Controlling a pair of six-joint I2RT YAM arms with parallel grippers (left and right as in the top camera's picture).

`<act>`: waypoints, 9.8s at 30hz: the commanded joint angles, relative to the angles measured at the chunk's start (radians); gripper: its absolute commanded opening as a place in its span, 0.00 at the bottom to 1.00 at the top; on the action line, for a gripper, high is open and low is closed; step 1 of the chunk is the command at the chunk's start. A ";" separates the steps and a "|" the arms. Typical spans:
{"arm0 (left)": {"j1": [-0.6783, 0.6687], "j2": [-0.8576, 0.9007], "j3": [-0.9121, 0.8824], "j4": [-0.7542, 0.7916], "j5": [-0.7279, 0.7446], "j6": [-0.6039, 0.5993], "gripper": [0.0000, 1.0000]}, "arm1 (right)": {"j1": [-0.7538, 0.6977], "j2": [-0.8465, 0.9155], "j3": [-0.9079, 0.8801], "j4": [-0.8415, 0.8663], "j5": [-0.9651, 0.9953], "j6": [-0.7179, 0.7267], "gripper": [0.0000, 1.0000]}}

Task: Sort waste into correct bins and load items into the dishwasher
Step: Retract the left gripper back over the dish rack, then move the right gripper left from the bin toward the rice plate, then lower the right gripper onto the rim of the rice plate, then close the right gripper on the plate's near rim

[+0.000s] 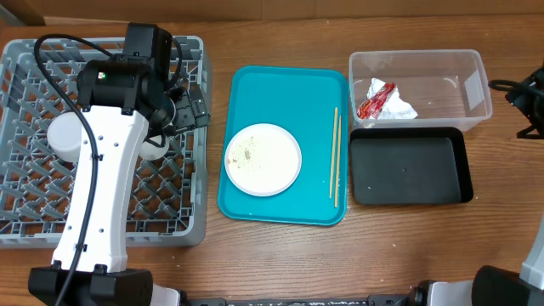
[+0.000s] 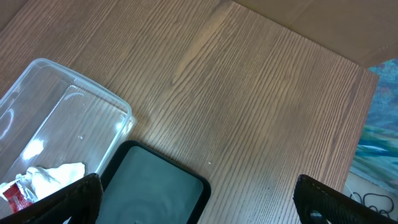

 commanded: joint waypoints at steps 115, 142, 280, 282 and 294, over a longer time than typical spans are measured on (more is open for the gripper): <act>0.000 0.008 0.007 0.057 0.012 -0.063 1.00 | 0.795 0.467 -0.437 0.507 -0.396 0.347 0.04; 0.000 0.008 0.007 0.057 0.012 -0.063 1.00 | 0.966 0.319 -0.320 0.634 -0.662 0.045 0.87; 0.000 0.008 0.007 0.057 0.012 -0.063 1.00 | 1.106 0.384 -0.517 0.769 -0.505 -0.286 0.04; 0.000 0.008 0.007 0.057 0.012 -0.063 1.00 | 1.098 0.384 -0.505 0.768 -0.507 -0.283 0.04; 0.000 0.009 0.007 0.057 0.012 -0.063 1.00 | 1.093 0.383 -0.415 0.764 -0.483 -0.228 0.04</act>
